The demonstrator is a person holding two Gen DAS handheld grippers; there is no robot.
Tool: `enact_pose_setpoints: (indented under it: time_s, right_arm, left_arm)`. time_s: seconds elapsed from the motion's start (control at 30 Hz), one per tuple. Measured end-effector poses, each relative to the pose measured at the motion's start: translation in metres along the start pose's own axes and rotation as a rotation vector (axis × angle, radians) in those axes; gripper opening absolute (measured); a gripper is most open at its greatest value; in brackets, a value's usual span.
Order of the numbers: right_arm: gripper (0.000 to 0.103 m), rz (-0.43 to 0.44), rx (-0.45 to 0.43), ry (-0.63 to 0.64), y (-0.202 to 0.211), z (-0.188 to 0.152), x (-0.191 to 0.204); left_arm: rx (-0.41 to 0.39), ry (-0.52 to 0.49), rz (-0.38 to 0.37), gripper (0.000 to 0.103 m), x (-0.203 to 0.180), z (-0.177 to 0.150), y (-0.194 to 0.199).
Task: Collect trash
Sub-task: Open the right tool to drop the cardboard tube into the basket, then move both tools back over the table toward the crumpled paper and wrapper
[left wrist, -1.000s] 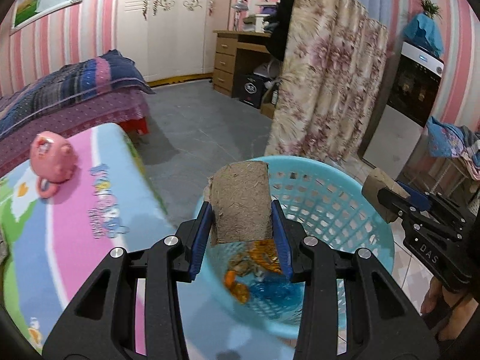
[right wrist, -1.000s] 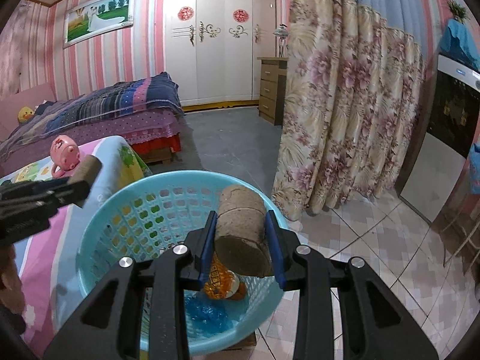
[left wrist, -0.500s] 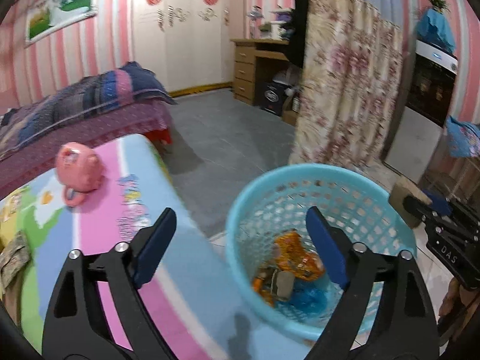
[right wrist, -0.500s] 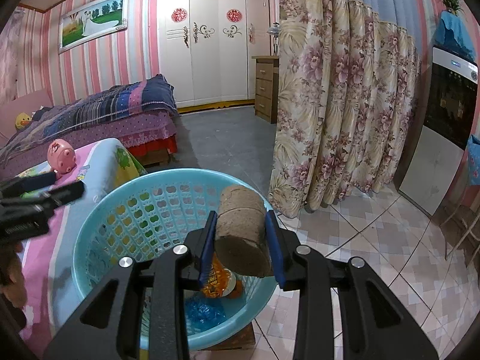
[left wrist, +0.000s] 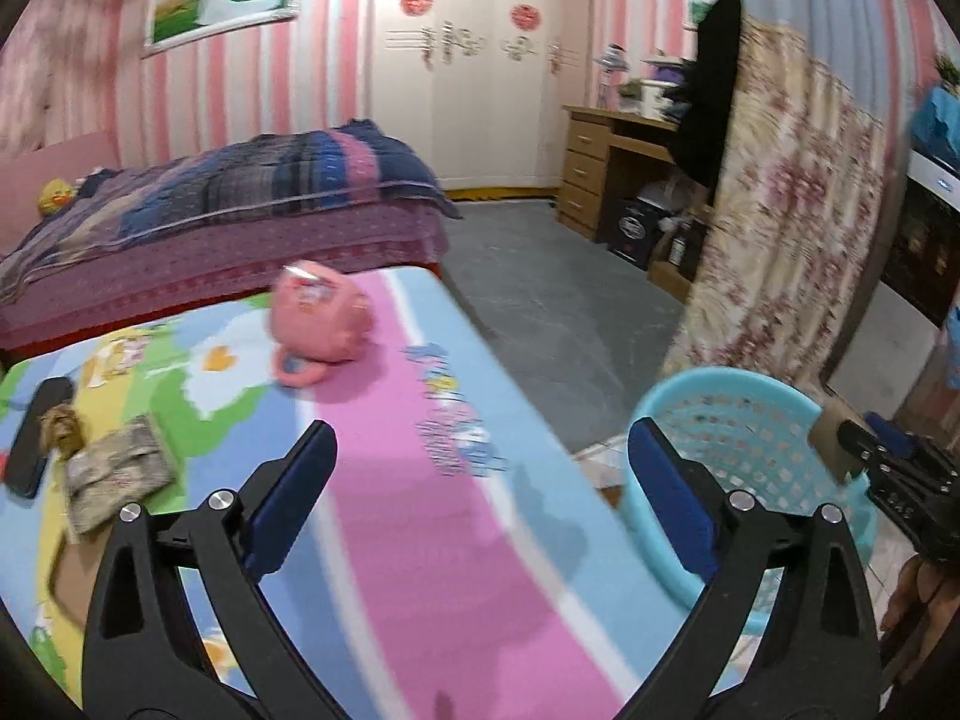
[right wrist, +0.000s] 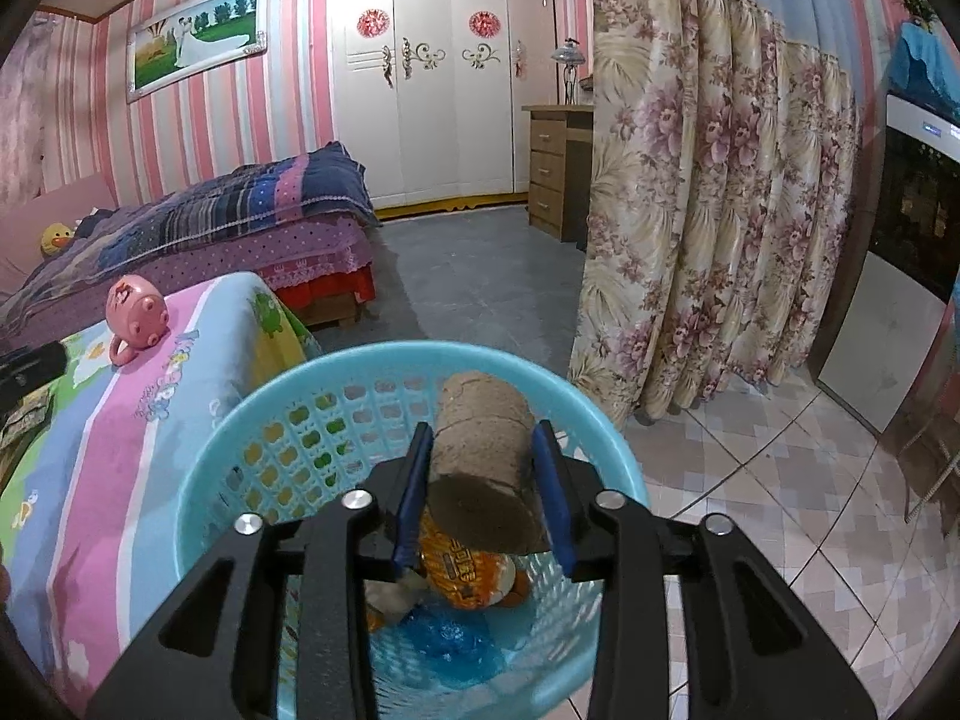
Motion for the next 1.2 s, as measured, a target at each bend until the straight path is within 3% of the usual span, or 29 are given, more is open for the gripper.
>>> enact_pose_setpoints:
  time_s: [0.03,0.17,0.3,0.7,0.97,1.2]
  right_arm:
    - [0.072,0.005,-0.010,-0.002,0.002,0.002,0.002]
    - [0.080,-0.021,-0.037,0.006,0.010,0.010,0.010]
    - [0.091,-0.003,-0.074,0.003,0.021,0.020,0.026]
    - [0.094,0.101,-0.102,0.126,0.043,0.043,0.122]
    - [0.094,0.204,-0.065,0.186,0.032,0.044,0.205]
    - [0.094,0.279,0.000,0.272,0.004,0.029,0.283]
  left_arm:
    - [-0.005,0.008,0.018,0.096,0.009,0.002,0.003]
    - [-0.016,0.026,0.105,0.097,0.048,0.001,0.016]
    - [-0.004,0.062,0.142,0.097,0.083,-0.001,0.026]
    - [0.001,0.128,0.270,0.097,0.201,0.002,0.051]
    - [0.032,0.185,0.362,0.097,0.291,-0.009,0.056]
    - [0.104,0.218,0.379,0.097,0.341,-0.030,0.041]
Point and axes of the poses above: each gripper's, at about its wrist camera, not at the fingertips, and y roughly against the way its jaws point, x to its left, z to its top, the point moved 8 cm from there along -y, roughly the way its jaws point, and after that the axes turned 1 degree about z, right-handed, at the moved point
